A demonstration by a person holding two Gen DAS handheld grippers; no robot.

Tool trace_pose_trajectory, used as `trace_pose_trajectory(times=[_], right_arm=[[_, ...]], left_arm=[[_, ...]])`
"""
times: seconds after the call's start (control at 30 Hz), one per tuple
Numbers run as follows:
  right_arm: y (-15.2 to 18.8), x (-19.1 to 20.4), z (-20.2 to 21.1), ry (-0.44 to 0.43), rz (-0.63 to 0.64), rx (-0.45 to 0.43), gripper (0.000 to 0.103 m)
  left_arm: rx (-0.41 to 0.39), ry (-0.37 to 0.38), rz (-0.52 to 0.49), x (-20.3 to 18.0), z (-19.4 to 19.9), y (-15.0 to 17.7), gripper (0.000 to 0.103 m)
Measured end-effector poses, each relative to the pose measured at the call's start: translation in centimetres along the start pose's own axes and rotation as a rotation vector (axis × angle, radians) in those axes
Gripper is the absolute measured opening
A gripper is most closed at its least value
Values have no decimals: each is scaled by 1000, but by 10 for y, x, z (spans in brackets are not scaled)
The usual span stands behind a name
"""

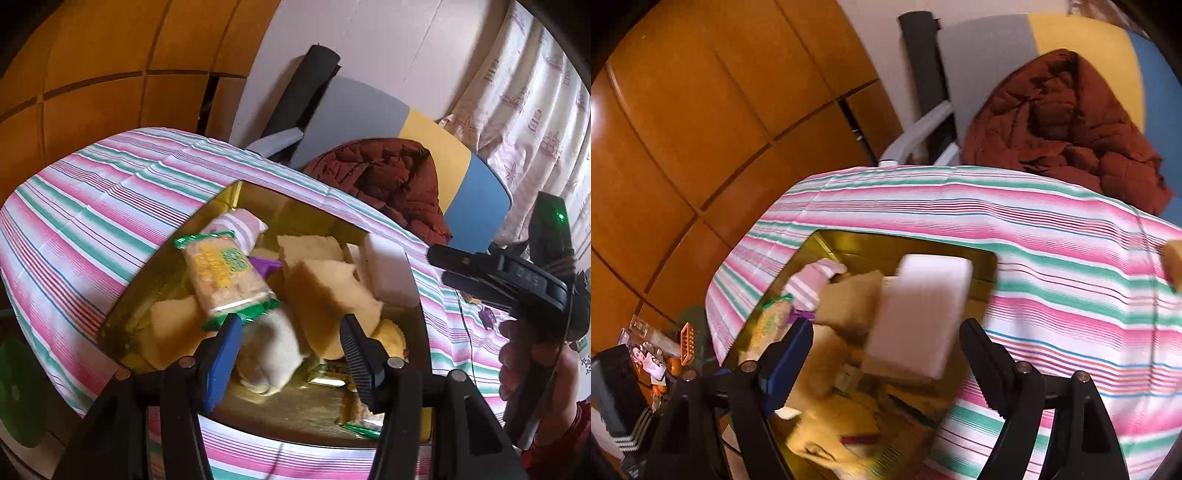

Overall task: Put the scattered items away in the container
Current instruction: 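Move both grippers back toward the purple packet and tan sponge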

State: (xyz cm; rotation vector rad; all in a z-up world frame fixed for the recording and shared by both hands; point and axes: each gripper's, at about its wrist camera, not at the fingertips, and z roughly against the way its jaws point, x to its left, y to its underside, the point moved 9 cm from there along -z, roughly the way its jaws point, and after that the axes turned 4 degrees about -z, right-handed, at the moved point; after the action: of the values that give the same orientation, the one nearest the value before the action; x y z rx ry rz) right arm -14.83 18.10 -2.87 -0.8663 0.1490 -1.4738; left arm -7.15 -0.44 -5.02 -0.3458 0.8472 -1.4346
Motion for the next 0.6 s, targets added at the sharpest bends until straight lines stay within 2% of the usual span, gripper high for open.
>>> trace_pose_trajectory(times=[0.27, 0.47, 0.6], right_arm=[[14, -82, 38, 131, -59, -13, 86], [24, -159, 66, 222, -183, -22, 86], [28, -212, 89, 313, -250, -39, 86]], left_arm=[[22, 47, -121, -59, -9, 1, 56], [50, 89, -223, -113, -18, 9, 56], [71, 124, -312, -151, -23, 15, 56]])
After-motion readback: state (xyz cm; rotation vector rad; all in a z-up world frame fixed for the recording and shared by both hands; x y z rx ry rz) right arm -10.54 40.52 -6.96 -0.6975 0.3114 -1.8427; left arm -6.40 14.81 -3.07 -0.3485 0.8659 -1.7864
